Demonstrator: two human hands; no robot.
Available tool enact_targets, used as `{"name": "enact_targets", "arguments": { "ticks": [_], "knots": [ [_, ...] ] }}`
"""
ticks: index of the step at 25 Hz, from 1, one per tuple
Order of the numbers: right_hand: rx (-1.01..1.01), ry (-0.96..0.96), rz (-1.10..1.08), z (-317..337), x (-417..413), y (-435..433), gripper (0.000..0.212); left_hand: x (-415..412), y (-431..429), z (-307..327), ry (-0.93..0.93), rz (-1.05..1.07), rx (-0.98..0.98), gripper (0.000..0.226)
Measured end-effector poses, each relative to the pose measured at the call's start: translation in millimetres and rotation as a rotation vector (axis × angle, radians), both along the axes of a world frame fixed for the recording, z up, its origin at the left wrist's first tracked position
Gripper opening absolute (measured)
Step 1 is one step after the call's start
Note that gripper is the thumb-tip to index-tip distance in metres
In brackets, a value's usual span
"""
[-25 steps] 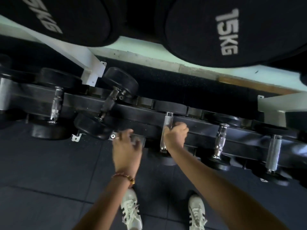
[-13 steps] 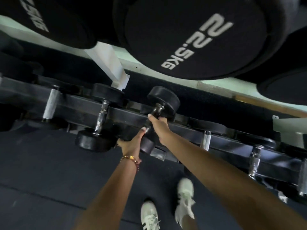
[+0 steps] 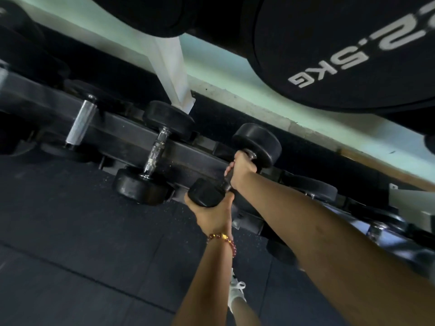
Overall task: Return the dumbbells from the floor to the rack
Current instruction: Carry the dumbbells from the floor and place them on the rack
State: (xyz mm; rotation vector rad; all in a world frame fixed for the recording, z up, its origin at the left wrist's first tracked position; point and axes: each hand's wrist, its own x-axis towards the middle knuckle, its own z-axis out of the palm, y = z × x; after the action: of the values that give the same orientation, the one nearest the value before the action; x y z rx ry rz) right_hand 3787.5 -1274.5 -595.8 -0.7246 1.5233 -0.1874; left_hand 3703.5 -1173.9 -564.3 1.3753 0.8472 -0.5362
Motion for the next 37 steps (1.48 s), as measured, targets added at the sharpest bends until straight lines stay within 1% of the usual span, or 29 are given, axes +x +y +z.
{"name": "enact_targets", "arguments": {
  "ticks": [2, 4, 5, 7, 10, 14, 16, 18, 19, 21, 23, 24, 26, 29, 31, 34, 37],
  "knots": [
    [0.008, 0.073, 0.027, -4.9, -4.0, 6.4, 0.016, -9.2, 4.1, -6.7, 0.057, 0.079, -0.05, 0.099],
    [-0.028, 0.155, 0.161, -13.8, -11.7, 16.1, 0.019, -14.9, 15.4, -11.5, 0.225, 0.145, -0.118, 0.103],
    [-0.055, 0.192, 0.244, -15.0, -14.9, 20.4, 0.022, -16.2, 20.4, -10.5, 0.297, 0.167, -0.148, 0.1],
    [-0.104, 0.228, 0.331, -16.0, -14.4, 24.0, 0.022, -12.0, 25.4, -16.8, 0.364, 0.163, -0.195, 0.092],
    [-0.099, 0.232, 0.34, -17.5, -16.3, 19.1, 0.02, -9.1, 25.1, -22.0, 0.379, 0.093, -0.197, 0.088],
    [-0.039, 0.137, 0.294, -14.9, -17.7, 20.1, 0.02, -5.1, 29.7, -14.5, 0.425, 0.026, -0.167, 0.076],
    [0.007, 0.069, 0.314, -11.2, -21.4, 20.4, 0.026, -1.3, 33.6, -15.7, 0.436, -0.018, -0.176, 0.073],
    [0.02, 0.018, 0.333, -8.8, -26.8, 17.0, 0.025, 0.0, 35.1, -15.3, 0.445, -0.046, -0.188, 0.075],
    [-0.002, 0.006, 0.348, -7.7, -28.8, 16.9, 0.022, -1.3, 34.9, -14.3, 0.43, -0.072, -0.171, 0.079],
    [-0.109, 0.011, 0.364, -7.8, -34.3, 20.8, 0.017, -7.4, 30.7, -11.7, 0.382, -0.152, -0.092, 0.092],
    [-0.173, 0.03, 0.395, -10.2, -43.1, 27.3, 0.028, -12.6, 27.2, -14.4, 0.335, -0.18, -0.038, 0.101],
    [-0.188, 0.028, 0.454, -11.3, -47.7, 30.3, 0.028, -13.2, 26.8, -15.9, 0.316, -0.165, -0.039, 0.098],
    [-0.223, 0.024, 0.585, -11.4, -53.6, 34.1, 0.019, -10.2, 29.7, -20.2, 0.285, -0.187, -0.019, 0.091],
    [-0.234, 0.055, 0.633, -13.0, -51.6, 32.9, 0.017, -4.0, 37.5, -24.5, 0.273, -0.258, -0.003, 0.094],
    [-0.221, 0.059, 0.625, -10.2, -50.3, 32.5, 0.024, -2.9, 37.9, -22.8, 0.291, -0.266, -0.002, 0.096],
    [-0.223, 0.116, 0.689, -0.5, -55.3, 32.7, 0.042, -4.9, 37.8, -21.0, 0.304, -0.333, 0.009, 0.096],
    [-0.222, 0.157, 0.808, 10.4, -61.1, 32.9, 0.045, 3.3, 57.6, -18.0, 0.271, -0.413, 0.01, 0.085]
  ]
}}
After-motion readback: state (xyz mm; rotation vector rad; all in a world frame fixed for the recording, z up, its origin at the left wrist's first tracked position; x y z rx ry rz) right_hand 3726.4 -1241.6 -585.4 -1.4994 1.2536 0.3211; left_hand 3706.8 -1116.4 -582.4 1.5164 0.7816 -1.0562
